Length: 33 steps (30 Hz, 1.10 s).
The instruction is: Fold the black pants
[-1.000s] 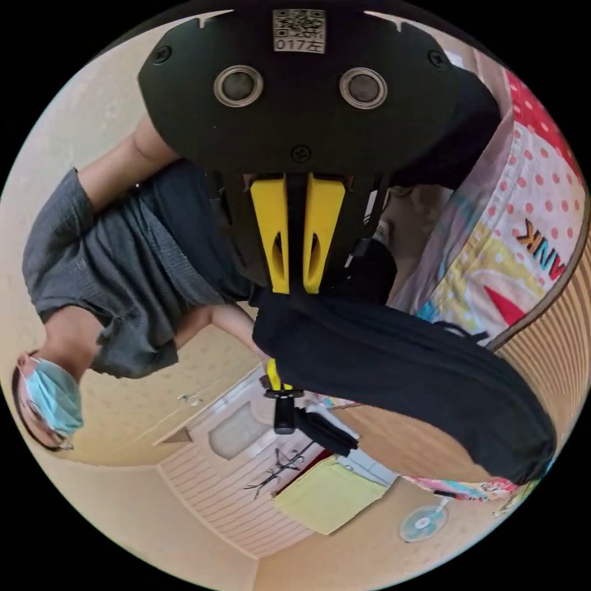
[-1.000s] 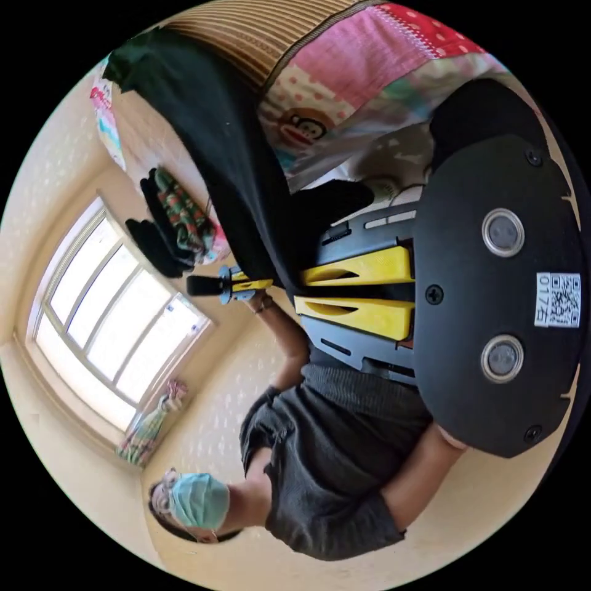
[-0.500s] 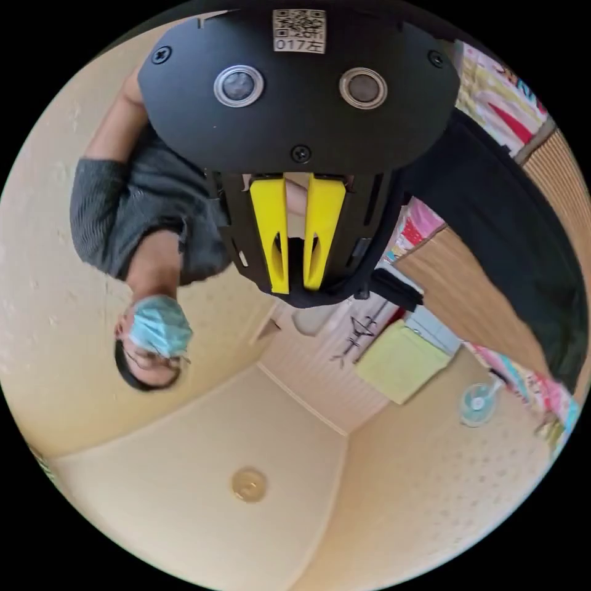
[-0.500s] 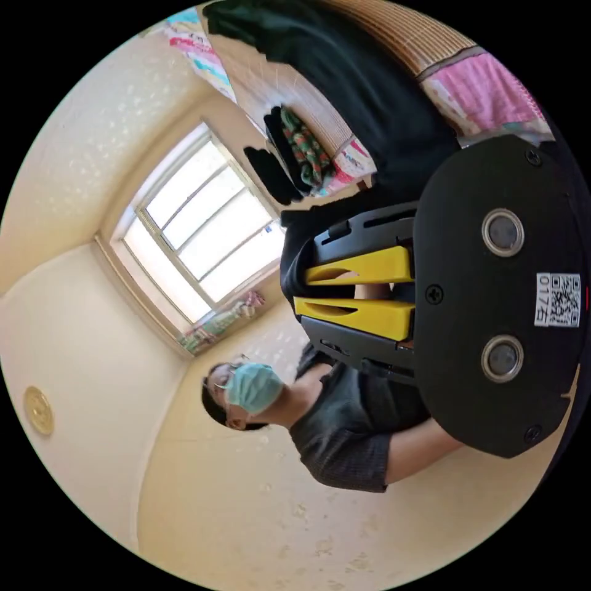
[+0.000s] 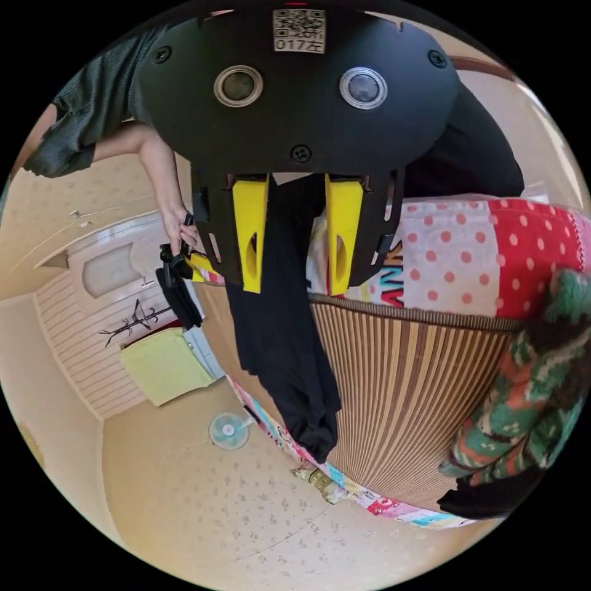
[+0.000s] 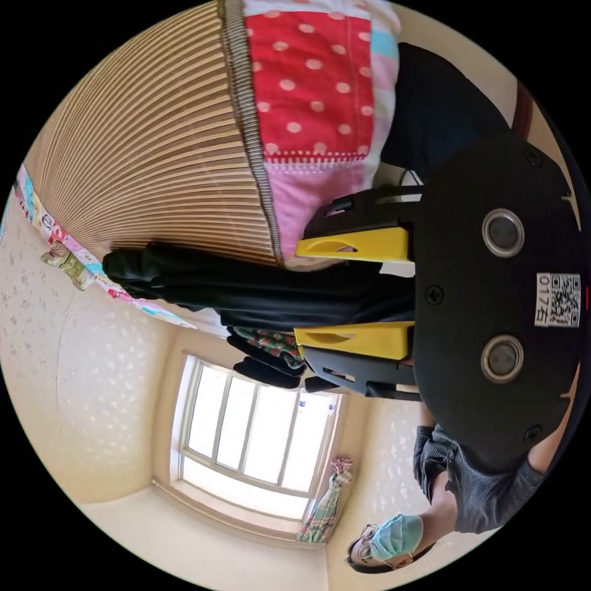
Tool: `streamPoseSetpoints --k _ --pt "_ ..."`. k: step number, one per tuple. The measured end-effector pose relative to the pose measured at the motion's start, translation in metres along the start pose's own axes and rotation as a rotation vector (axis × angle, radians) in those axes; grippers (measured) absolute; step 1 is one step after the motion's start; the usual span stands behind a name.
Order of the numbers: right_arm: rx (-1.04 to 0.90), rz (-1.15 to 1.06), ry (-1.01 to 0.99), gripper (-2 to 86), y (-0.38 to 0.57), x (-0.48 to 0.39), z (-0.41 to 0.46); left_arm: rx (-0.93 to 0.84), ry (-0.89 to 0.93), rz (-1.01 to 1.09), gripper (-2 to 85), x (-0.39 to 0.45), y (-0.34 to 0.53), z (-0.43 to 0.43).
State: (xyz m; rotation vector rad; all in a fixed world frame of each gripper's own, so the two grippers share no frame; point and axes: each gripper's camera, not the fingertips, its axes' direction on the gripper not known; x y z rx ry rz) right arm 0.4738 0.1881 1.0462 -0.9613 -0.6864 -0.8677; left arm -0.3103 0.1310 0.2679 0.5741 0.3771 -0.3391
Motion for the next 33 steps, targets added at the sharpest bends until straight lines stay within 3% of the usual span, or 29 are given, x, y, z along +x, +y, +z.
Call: streamPoseSetpoints --k 5,8,12,17,23,26,30,31,33 --pt "-0.159 -0.005 0.033 15.6 0.012 -0.001 0.033 -0.292 0.097 0.059 13.1 0.008 0.018 0.055" --pt "-0.236 -0.027 0.055 12.6 0.009 -0.006 0.055 -0.286 0.078 0.074 9.9 0.01 0.022 0.059" --pt "-0.257 -0.228 -0.095 7.1 0.008 -0.037 0.035 -0.296 0.162 0.193 5.4 0.025 0.023 0.039" --pt "-0.278 -0.507 -0.389 5.7 0.024 -0.084 -0.015 -0.227 0.567 0.495 5.0 0.071 0.038 -0.023" --pt "-0.29 -0.986 -0.664 4.8 0.064 -0.19 -0.066 -0.043 0.871 0.896 5.4 0.154 0.053 -0.097" --pt "-0.188 -1.007 -0.655 4.9 0.032 -0.21 -0.087 0.028 0.882 0.742 5.7 0.154 0.005 -0.088" --pt "0.172 -0.488 -0.269 8.1 -0.077 -0.164 -0.105 0.186 0.654 0.237 8.1 0.083 -0.067 -0.05" --pt "0.216 -0.332 -0.173 9.5 -0.098 -0.145 -0.104 0.228 0.556 0.097 12.9 0.058 -0.077 -0.035" --pt "0.238 -0.242 -0.088 10.4 -0.108 -0.133 -0.099 0.293 0.39 -0.048 17.2 0.036 -0.071 -0.019"
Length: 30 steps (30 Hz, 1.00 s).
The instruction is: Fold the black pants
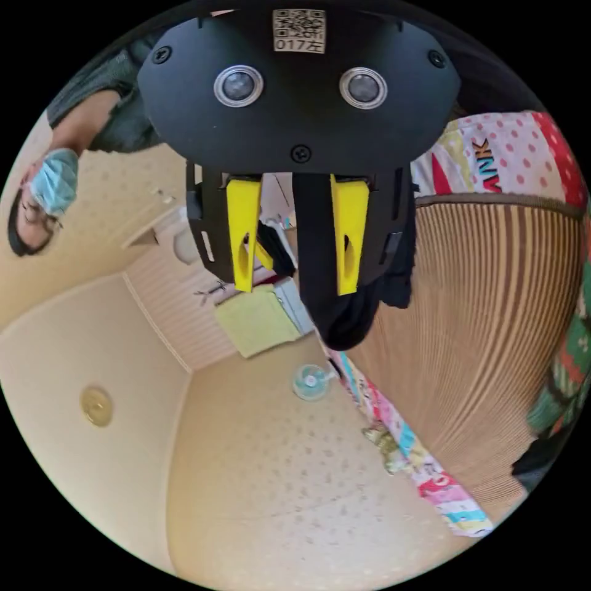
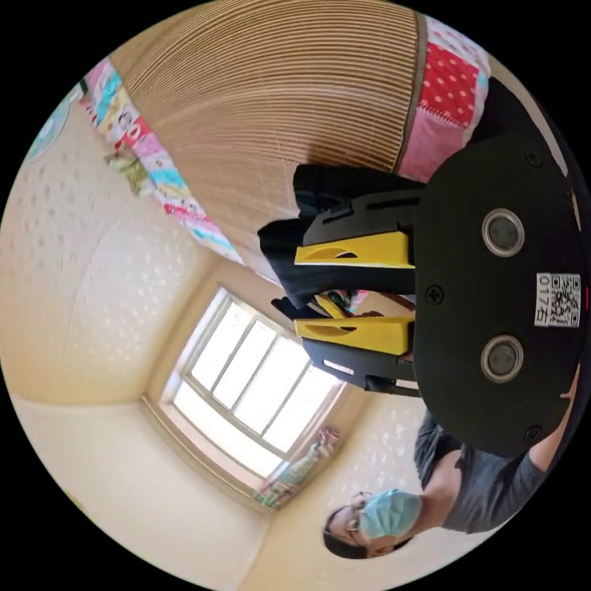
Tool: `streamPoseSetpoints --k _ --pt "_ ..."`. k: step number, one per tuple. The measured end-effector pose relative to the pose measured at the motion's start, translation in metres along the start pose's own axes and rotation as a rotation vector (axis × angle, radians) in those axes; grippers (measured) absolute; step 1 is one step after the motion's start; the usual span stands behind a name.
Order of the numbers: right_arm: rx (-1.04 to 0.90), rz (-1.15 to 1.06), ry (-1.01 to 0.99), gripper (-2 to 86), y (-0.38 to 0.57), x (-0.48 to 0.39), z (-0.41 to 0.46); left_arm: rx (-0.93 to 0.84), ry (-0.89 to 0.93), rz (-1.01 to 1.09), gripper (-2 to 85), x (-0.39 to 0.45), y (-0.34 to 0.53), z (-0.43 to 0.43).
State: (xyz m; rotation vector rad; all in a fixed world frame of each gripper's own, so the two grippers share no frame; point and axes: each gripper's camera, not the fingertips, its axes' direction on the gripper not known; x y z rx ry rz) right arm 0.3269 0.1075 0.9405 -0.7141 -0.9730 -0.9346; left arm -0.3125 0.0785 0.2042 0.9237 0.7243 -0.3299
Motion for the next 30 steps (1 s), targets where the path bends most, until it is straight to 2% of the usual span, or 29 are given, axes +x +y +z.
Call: streamPoseSetpoints --k 2,4,5,6,7,11,14,18,20,23,25,30 --pt "-0.005 -0.062 0.17 8.9 0.012 -0.008 0.016 -0.057 -0.228 0.07 17.9 -0.003 0.02 0.026" --pt "-0.21 -0.136 0.392 4.7 0.036 -0.007 0.072 -0.195 -0.381 0.107 16.3 -0.008 0.035 0.057" --pt "-0.285 -0.141 0.439 4.0 0.043 -0.003 0.089 -0.244 -0.428 0.142 15.9 -0.011 0.047 0.072" --pt "-0.415 -0.127 0.527 2.7 0.057 0.01 0.117 -0.247 -0.442 0.159 15.8 -0.012 0.052 0.075" --pt "-0.464 -0.114 0.565 2.2 0.071 0.018 0.131 -0.225 -0.465 0.186 14.5 -0.011 0.062 0.073" --pt "-0.298 -0.123 0.408 1.7 0.112 0.007 0.097 -0.203 -0.567 0.205 12.7 -0.015 0.077 0.06" --pt "-0.259 -0.1 0.314 2.3 0.143 0.002 0.074 -0.289 -0.645 0.138 16.5 -0.036 0.081 0.068" --pt "-0.366 0.03 0.416 7.0 0.16 0.024 0.073 -0.271 -0.496 0.113 15.3 -0.058 0.095 0.056" --pt "-0.367 0.078 0.395 10.0 0.161 0.033 0.066 -0.357 -0.404 0.086 15.2 -0.079 0.093 0.059" --pt "-0.471 0.161 0.272 13.0 0.162 0.048 0.074 -0.505 -0.334 0.027 15.1 -0.106 0.089 0.071" --pt "-0.719 0.23 0.099 15.7 0.169 0.071 0.113 -0.522 -0.32 0.021 14.7 -0.112 0.088 0.069" --pt "-0.844 0.359 0.007 19.0 0.19 0.103 0.181 -0.641 -0.313 0.034 14.6 -0.129 0.084 0.075"
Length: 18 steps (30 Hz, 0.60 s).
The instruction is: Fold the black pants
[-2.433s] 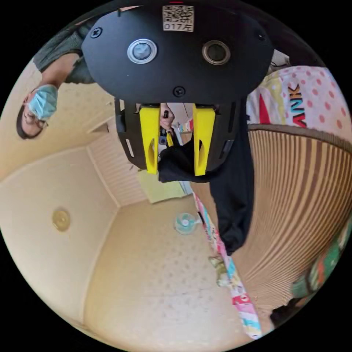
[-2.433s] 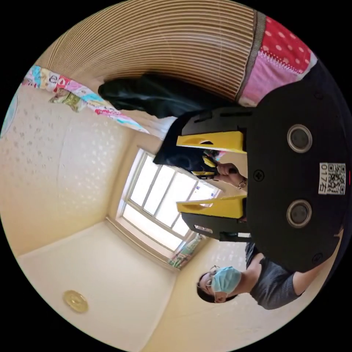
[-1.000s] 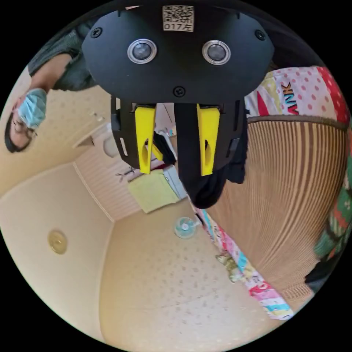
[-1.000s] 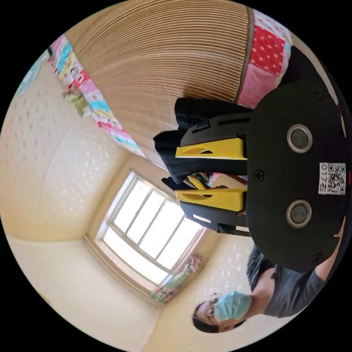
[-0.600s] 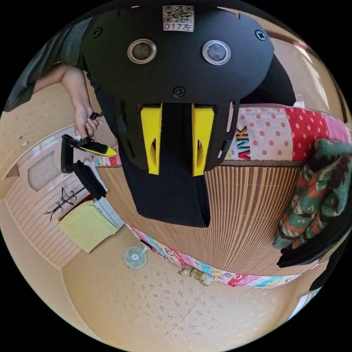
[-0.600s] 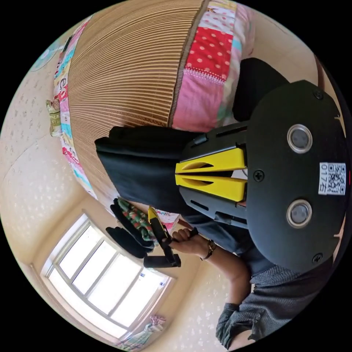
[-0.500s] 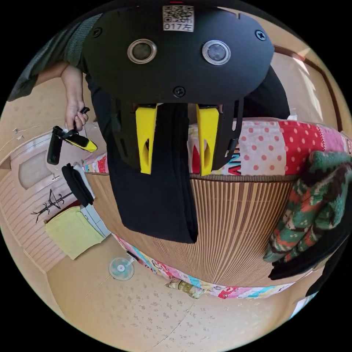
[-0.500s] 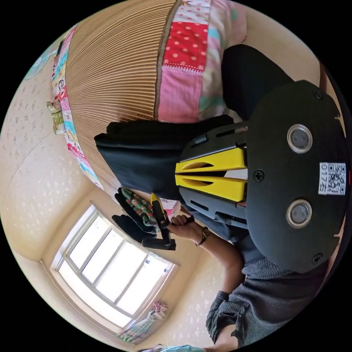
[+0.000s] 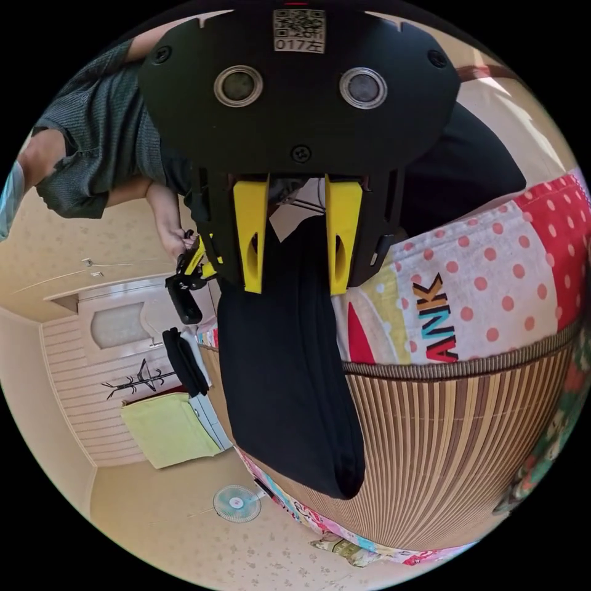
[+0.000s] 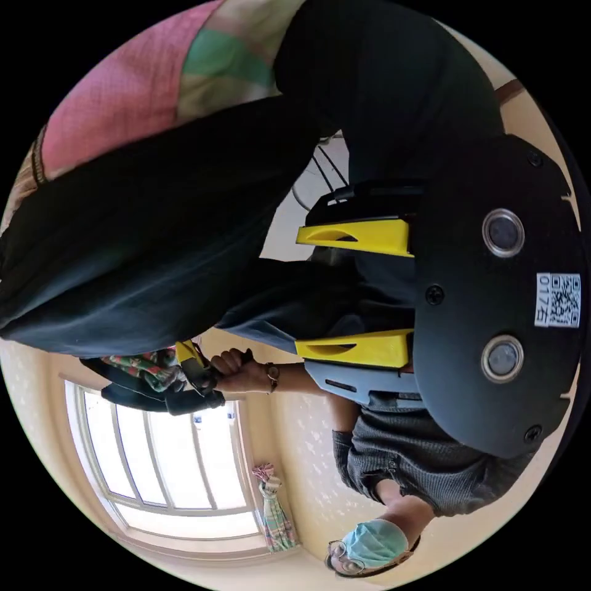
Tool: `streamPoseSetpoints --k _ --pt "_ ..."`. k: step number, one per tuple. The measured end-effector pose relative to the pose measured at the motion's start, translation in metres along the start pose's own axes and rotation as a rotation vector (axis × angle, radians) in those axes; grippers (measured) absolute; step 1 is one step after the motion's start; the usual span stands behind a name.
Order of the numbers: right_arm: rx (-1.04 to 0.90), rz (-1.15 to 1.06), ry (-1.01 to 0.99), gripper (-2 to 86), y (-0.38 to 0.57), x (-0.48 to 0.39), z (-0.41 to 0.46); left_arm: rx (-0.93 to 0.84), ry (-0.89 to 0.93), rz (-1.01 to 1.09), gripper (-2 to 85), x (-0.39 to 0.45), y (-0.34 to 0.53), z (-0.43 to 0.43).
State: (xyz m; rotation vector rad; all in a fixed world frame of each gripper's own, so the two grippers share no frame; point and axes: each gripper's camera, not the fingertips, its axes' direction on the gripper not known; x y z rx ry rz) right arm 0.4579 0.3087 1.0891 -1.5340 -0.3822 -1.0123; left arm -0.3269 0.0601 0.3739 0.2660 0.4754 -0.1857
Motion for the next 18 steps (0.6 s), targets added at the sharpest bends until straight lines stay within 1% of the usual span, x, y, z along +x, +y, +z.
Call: streamPoseSetpoints --k 2,3,4,6,9,12,14,16,18 --pt "-0.022 0.026 -0.051 18.8 -0.019 0.01 0.022 -0.037 -0.005 -0.002 14.5 -0.008 -0.004 0.005" --pt "-0.015 0.047 -0.117 18.3 -0.029 0.019 0.035 -0.035 0.001 -0.008 14.5 -0.011 -0.004 0.006" --pt "0.029 0.056 -0.194 17.7 -0.035 0.028 0.045 -0.029 0.012 -0.02 14.5 -0.016 -0.004 0.007" --pt "0.109 0.046 -0.265 16.9 -0.036 0.037 0.048 -0.028 0.017 -0.033 14.1 -0.023 -0.003 0.007" --pt "0.228 0.025 -0.265 15.4 -0.031 0.04 0.042 -0.03 0.024 -0.036 13.8 -0.033 -0.002 0.003" --pt "0.378 0.004 -0.352 13.7 -0.013 0.042 0.033 -0.03 0.031 -0.049 14.0 -0.043 -0.002 -0.002" --pt "0.428 -0.024 -0.327 11.5 0.002 0.036 0.028 -0.026 0.033 -0.071 14.5 -0.051 -0.002 -0.006" --pt "0.488 -0.068 -0.237 7.6 0.023 0.018 0.02 -0.019 0.043 -0.103 14.9 -0.055 0.0 -0.009" --pt "0.527 -0.109 -0.187 6.1 0.037 0.002 0.014 -0.034 0.066 -0.118 15.3 -0.057 0.0 -0.008"
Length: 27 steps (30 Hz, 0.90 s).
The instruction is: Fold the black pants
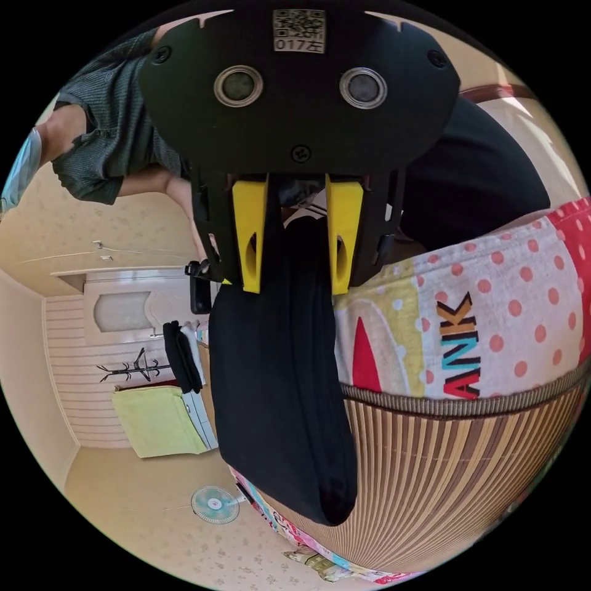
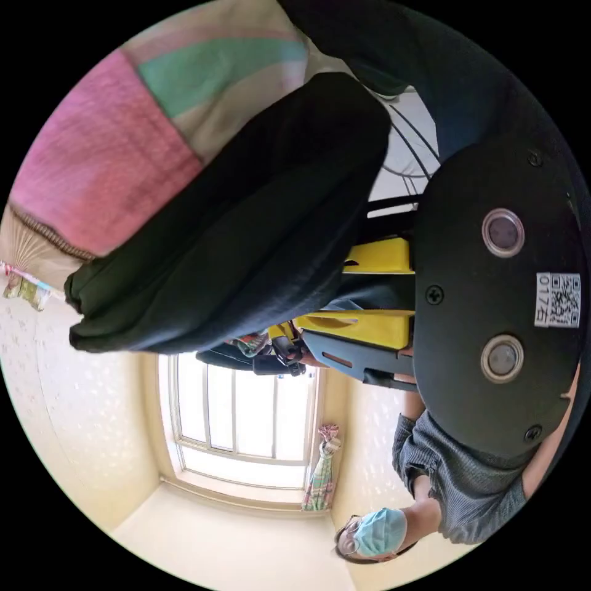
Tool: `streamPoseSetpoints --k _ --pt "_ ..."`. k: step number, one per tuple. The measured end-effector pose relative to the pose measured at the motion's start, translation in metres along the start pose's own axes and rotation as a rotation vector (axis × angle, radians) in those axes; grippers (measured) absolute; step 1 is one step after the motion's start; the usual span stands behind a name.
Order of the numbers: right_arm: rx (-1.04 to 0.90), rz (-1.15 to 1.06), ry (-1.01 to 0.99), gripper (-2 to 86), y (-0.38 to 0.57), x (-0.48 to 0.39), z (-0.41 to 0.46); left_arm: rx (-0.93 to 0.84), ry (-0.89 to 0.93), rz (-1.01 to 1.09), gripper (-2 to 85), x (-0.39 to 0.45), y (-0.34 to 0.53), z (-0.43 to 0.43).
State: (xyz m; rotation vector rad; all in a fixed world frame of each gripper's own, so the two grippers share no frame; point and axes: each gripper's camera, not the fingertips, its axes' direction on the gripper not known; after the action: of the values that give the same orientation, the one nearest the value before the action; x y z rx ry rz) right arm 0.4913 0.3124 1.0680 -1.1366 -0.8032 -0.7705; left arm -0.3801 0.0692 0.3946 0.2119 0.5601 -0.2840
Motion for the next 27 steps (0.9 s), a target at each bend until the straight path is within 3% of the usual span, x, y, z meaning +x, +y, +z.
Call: streamPoseSetpoints --k 9,16,21,23,27 --pt "0.172 -0.134 0.194 3.2 0.029 -0.07 -0.065 -0.075 0.224 0.029 17.2 0.006 -0.006 0.041" --pt "0.164 -0.065 0.168 4.5 0.038 -0.047 -0.058 0.03 0.313 -0.03 19.0 -0.033 0.004 0.053" --pt "0.176 -0.063 0.263 4.8 0.065 -0.056 -0.046 0.134 0.327 0.001 17.7 -0.057 0.01 0.033" --pt "0.19 -0.076 0.3 3.5 0.077 -0.062 -0.049 0.046 0.385 0.024 18.0 -0.066 -0.001 0.043" --pt "0.231 -0.174 0.558 1.3 0.11 -0.094 -0.064 -0.043 0.436 0.071 17.5 -0.071 -0.006 0.054"
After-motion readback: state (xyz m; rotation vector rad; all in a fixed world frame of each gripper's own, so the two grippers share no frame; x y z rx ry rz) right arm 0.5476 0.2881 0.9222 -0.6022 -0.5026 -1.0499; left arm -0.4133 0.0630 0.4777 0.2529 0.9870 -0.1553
